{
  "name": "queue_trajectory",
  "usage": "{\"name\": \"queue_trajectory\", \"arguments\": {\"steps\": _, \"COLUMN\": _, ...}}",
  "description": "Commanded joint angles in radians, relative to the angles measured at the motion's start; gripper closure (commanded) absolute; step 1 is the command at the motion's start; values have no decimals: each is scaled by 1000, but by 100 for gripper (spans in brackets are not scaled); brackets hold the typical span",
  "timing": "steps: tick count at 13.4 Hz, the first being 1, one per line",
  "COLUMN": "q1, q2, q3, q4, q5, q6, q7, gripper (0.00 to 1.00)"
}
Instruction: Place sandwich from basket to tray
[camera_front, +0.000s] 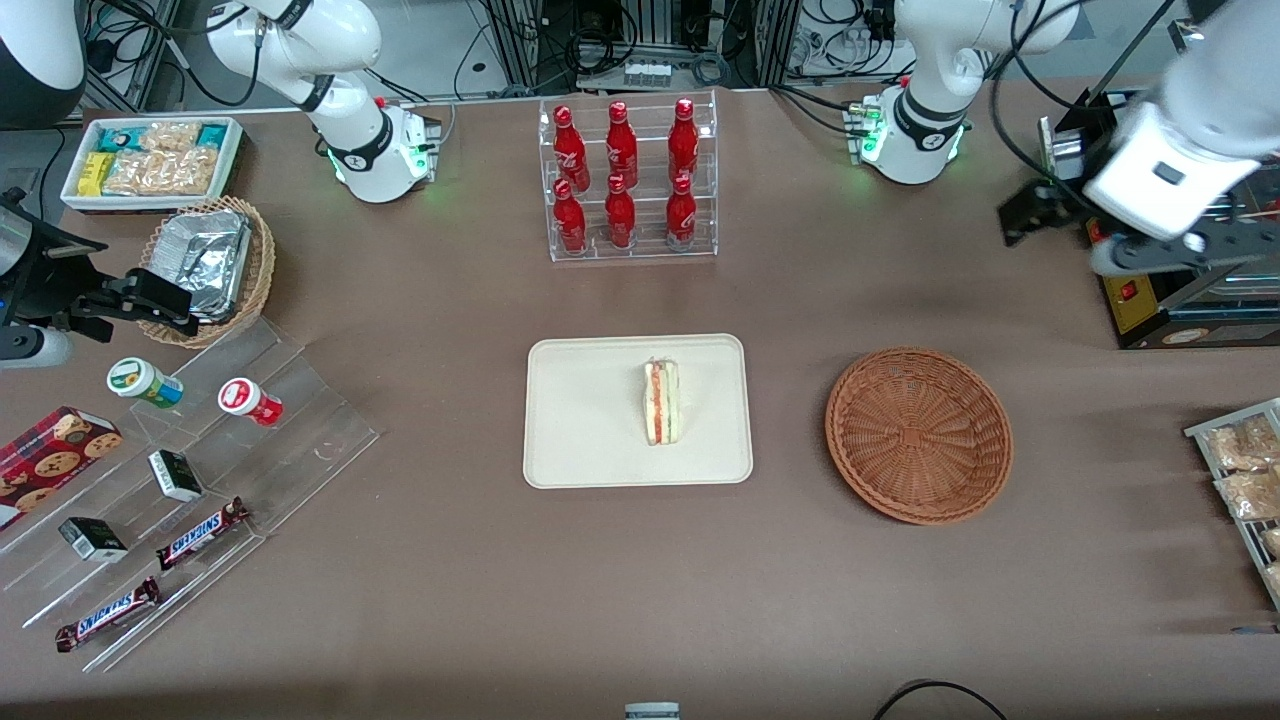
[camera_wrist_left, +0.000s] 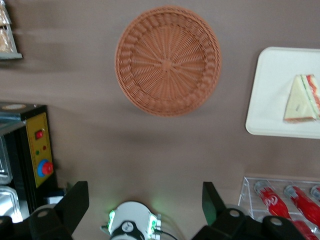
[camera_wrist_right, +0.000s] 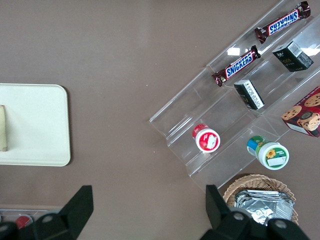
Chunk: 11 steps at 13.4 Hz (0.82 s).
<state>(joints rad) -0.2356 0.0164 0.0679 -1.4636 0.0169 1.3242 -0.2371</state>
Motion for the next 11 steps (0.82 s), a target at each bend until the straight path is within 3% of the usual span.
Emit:
{"name": "queue_trajectory", "arguments": {"steps": 1, "q1": 83, "q2": -41, "q3": -14, "q4": -89, "q5": -2, "q6": 65, "q7": 100, "gripper": 0}}
{"name": "queue_trajectory", "arguments": {"steps": 6, "q1": 203, "q2": -44, "q3": -14, "q4": -120, "q5": -18, "q6": 118, "q7": 228, "gripper": 0}}
{"name": "queue_trajectory", "arguments": {"steps": 11, "q1": 197, "q2": -12, "q3": -20, "q4": -84, "q5": -26, "q6": 119, "q7": 301, "gripper": 0}}
